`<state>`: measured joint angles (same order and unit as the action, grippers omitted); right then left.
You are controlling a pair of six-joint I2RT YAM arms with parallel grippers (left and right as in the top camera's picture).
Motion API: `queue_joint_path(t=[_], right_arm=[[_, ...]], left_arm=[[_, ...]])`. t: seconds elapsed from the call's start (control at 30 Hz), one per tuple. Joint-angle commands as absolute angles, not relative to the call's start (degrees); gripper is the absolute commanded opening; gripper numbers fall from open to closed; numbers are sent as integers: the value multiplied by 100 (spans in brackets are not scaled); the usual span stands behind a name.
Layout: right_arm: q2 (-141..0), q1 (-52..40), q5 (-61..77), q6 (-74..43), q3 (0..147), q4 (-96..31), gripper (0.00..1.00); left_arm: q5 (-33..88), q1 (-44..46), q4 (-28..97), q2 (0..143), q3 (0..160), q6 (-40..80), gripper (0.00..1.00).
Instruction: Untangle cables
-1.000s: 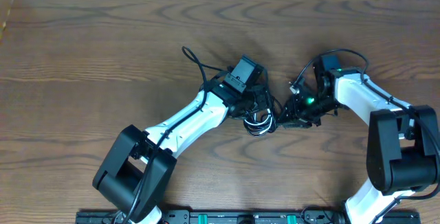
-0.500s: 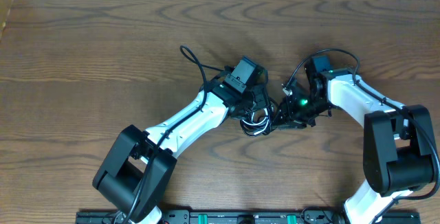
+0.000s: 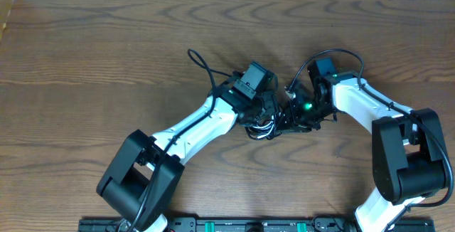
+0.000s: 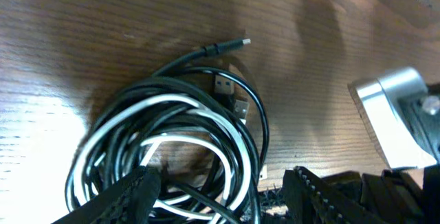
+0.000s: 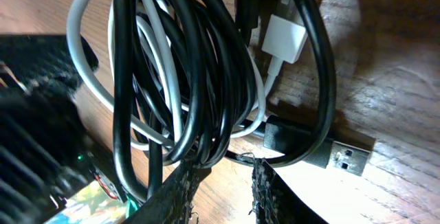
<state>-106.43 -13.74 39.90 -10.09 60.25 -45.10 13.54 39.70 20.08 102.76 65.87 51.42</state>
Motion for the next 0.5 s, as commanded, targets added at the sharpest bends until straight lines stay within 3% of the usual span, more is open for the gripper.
queue_joint_path(t=[0.0, 0.3, 0.47], right_arm=[[-10676, -1404, 4066, -954, 6007, -4495, 26], [-10676, -1404, 4064, -910, 6007, -4497, 29], [-10676, -1404, 4062, -843, 6007, -4499, 29]], left_arm=[[1208, 4080, 2027, 10276, 6462, 5127, 63], [626, 4274, 2244, 10276, 6429, 5089, 50], [342, 4272, 2259, 10276, 6427, 5092, 22]])
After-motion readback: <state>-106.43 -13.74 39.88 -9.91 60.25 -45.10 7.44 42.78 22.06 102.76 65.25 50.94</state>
